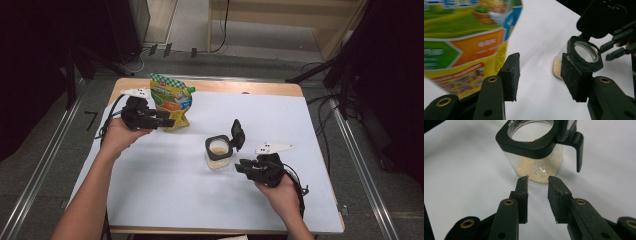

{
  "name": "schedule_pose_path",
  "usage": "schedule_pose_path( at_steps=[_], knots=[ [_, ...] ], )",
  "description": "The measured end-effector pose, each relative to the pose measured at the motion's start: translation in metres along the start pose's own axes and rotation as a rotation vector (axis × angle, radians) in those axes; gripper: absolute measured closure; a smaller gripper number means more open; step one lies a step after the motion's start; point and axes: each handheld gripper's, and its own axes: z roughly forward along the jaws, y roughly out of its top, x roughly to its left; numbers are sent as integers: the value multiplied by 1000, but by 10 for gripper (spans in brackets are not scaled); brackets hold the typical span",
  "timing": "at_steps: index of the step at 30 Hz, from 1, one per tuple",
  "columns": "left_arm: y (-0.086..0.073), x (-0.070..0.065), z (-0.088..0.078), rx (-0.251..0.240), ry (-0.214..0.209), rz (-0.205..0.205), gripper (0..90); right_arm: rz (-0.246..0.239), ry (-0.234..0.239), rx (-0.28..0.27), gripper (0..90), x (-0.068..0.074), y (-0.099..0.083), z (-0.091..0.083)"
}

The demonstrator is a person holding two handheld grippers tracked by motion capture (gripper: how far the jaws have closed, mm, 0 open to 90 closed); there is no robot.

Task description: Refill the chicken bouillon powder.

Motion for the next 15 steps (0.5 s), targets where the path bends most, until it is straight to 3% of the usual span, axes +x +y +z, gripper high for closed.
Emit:
schedule_pose_path(
  at_steps=[3,8,11,15],
  knots=[
    [2,12,-10,-24,8,-19,519,-6,6,-4,659,3,1,2],
    [7,24,-17,10,61,-20,514,-16,11,3,646,6,1,5],
    [14,30,-21,-1,51,-28,497,-34,12,11,643,8,1,7],
    [23,36,-25,1,72,-20,490,-49,14,19,641,11,1,9]
  ],
)
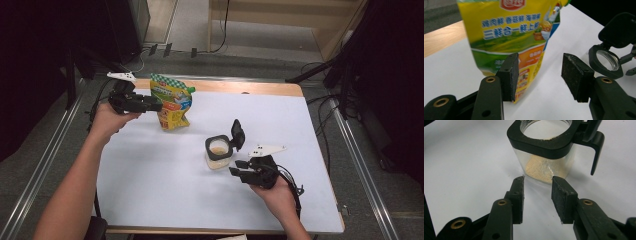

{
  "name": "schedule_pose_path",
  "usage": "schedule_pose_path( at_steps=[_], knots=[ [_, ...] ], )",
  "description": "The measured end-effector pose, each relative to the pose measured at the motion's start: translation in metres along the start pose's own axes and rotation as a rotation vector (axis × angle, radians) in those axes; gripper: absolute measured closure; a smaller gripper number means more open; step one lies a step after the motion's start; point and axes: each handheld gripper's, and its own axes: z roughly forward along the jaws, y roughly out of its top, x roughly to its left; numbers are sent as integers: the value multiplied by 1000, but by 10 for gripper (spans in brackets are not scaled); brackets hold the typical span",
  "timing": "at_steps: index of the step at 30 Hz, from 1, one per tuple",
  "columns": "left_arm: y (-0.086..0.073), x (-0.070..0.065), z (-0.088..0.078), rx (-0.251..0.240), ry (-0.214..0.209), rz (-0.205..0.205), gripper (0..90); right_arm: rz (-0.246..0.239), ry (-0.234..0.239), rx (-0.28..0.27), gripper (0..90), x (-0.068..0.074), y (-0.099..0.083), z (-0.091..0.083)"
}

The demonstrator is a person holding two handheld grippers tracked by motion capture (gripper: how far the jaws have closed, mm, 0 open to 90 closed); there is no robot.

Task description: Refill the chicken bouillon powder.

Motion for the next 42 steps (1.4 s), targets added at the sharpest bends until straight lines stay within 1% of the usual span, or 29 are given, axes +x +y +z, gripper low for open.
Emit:
schedule_pose_path(
  at_steps=[1,2,3,5,6,7,8,9,10,12,14,15,18,23,25,26,29,32,34,36,38,39,40,42],
  knots=[
    [2,2,-1,1,3,-1,489,-2,-2,2,640,0,0,0],
    [3,4,-2,-13,5,-4,489,-3,-1,5,640,1,0,1],
    [5,7,-3,-10,3,-7,490,-3,-1,7,640,1,0,1],
    [7,12,-4,0,20,-1,489,-4,-2,8,639,1,0,1],
    [7,12,-4,0,20,-1,488,-4,-2,8,639,1,0,1],
    [9,16,-5,-5,43,8,488,-7,-2,10,639,1,0,1],
    [10,19,-6,-12,45,6,490,-9,-3,10,640,1,0,1],
    [10,19,-6,-12,45,6,488,-9,-2,11,640,1,0,1],
    [11,24,-8,-5,62,-6,485,-9,-3,11,639,1,-1,2],
    [13,28,-10,0,70,-14,483,-12,-3,14,640,2,-1,2],
    [15,31,-10,3,73,-13,474,-14,-3,16,639,2,-1,2],
    [16,33,-10,7,67,-11,468,-11,-5,17,639,2,-1,2],
    [20,40,-6,13,67,-24,444,-11,-9,16,639,1,-1,2],
    [20,45,6,32,33,-33,433,-7,-14,9,639,1,-2,0],
    [19,45,10,38,30,-33,438,-7,-14,12,639,1,-3,1],
    [20,44,15,42,9,-25,444,-7,-14,13,639,1,-3,1],
    [22,41,24,31,-24,-8,457,-6,-13,14,639,2,-3,2],
    [24,38,32,30,-43,3,462,-8,-12,17,639,3,-3,3],
    [24,36,36,41,-54,6,461,-15,-12,15,639,4,-3,4],
    [23,34,38,51,-73,13,471,-12,-9,17,637,4,-3,5],
    [22,32,39,66,-90,15,510,-14,-10,19,636,4,-3,5],
    [21,31,39,78,-93,14,545,-10,-11,20,636,4,-3,5],
    [21,30,40,84,-93,14,558,-11,-10,21,636,4,-3,6],
    [20,26,39,77,-97,23,603,-11,-8,23,636,4,-2,6]
  ],
)
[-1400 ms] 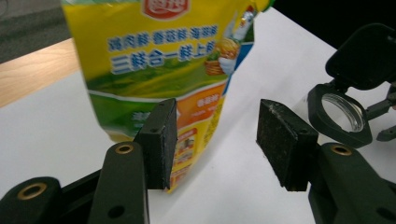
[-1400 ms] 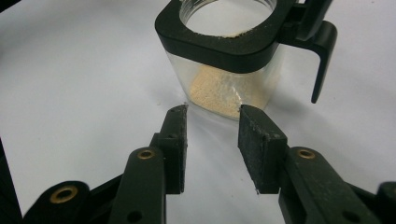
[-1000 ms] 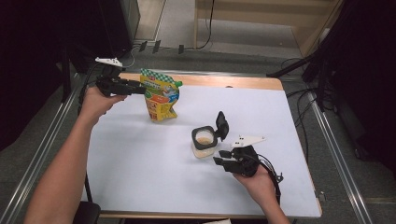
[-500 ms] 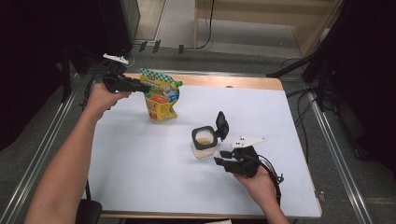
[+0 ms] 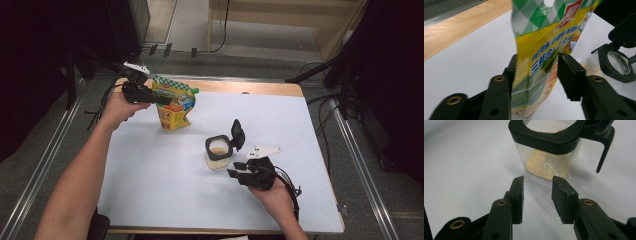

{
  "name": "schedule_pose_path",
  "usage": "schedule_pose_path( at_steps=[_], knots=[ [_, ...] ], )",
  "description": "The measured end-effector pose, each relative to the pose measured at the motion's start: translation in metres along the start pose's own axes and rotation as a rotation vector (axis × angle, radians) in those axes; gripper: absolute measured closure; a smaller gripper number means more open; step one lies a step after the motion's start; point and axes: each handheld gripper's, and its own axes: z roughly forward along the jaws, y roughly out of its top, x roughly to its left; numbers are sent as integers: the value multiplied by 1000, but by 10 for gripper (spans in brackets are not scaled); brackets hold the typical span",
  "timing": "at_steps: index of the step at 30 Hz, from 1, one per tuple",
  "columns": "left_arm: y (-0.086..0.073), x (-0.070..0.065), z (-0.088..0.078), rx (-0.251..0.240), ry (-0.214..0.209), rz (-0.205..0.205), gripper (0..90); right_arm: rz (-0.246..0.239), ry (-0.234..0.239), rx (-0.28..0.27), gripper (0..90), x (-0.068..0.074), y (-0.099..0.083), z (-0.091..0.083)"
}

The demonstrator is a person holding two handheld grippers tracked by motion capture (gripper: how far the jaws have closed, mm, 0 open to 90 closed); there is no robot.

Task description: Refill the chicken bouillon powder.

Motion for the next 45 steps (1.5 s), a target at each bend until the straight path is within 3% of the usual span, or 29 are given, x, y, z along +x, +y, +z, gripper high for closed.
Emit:
schedule_pose_path(
  at_steps=[6,11,13,16,22,24,29,36,40,45],
  knots=[
    [-4,-10,3,-21,-23,16,741,-5,1,-2,633,1,1,2],
    [-5,-16,3,-35,6,27,862,-10,2,-6,625,3,1,4],
    [-3,-21,2,-12,10,52,900,-7,6,-14,607,4,2,4],
    [2,-27,2,14,29,59,900,2,19,-25,599,6,4,5],
    [13,-38,-4,31,49,58,900,-38,46,-47,599,19,10,7],
    [15,-41,-7,25,46,50,900,-44,53,-49,598,21,11,7],
    [26,-63,-31,-17,17,54,900,-85,91,-59,588,38,16,15],
    [21,-91,-46,-42,-27,69,900,-154,134,-89,587,59,22,33],
    [14,-101,-45,-38,-60,56,900,-114,158,-81,586,63,27,42],
    [5,-112,-48,-67,-61,46,900,-104,164,-69,603,67,34,52]
  ],
)
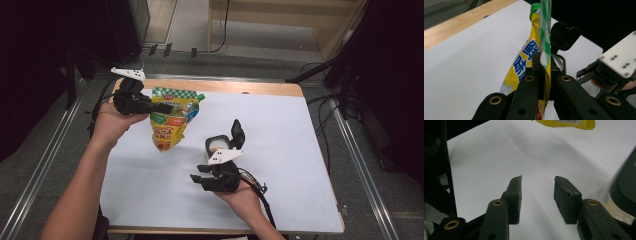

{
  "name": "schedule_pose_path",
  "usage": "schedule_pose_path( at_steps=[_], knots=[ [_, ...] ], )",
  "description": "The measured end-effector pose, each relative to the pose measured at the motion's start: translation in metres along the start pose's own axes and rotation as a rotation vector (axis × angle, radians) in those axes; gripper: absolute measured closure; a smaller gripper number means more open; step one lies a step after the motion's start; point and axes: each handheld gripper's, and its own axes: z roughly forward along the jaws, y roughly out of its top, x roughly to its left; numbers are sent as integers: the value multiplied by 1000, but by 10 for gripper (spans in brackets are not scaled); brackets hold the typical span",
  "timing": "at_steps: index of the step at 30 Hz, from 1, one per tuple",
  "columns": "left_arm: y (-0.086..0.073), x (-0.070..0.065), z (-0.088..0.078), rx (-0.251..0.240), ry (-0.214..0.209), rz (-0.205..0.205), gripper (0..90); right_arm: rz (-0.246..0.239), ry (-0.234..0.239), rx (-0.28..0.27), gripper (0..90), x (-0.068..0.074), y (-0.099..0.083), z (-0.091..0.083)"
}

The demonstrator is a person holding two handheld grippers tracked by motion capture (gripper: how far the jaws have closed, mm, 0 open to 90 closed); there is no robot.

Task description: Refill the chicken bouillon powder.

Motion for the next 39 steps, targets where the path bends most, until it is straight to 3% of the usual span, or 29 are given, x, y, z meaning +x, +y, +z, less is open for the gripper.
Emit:
schedule_pose_path(
  at_steps=[5,8,10,12,14,17,19,25,28,34,39],
  knots=[
    [-4,-9,-4,-13,-6,-14,900,-11,-1,17,602,2,4,13],
    [-5,-20,-7,-5,4,-7,900,-13,-25,23,515,2,6,28],
    [-7,-26,-8,-11,-4,3,900,12,-4,19,548,2,6,33],
    [-8,-29,-8,-7,-5,8,900,4,0,19,591,3,6,40],
    [-11,-37,-8,7,-12,10,900,-9,-21,29,618,4,5,45],
    [-11,-43,-8,15,-22,9,900,12,-44,11,631,3,5,51],
    [-11,-48,-9,15,-37,9,900,24,-56,0,729,2,6,53],
    [-13,-57,-12,-1,-75,7,900,18,-104,-24,762,3,7,57],
    [-13,-63,-15,-5,-94,9,900,39,-127,-50,796,3,6,60],
    [-13,-71,-20,-20,-131,-8,900,71,-129,-81,781,0,5,62],
    [-13,-71,-19,-17,-150,-17,900,60,-137,-117,735,1,3,62]
  ],
)
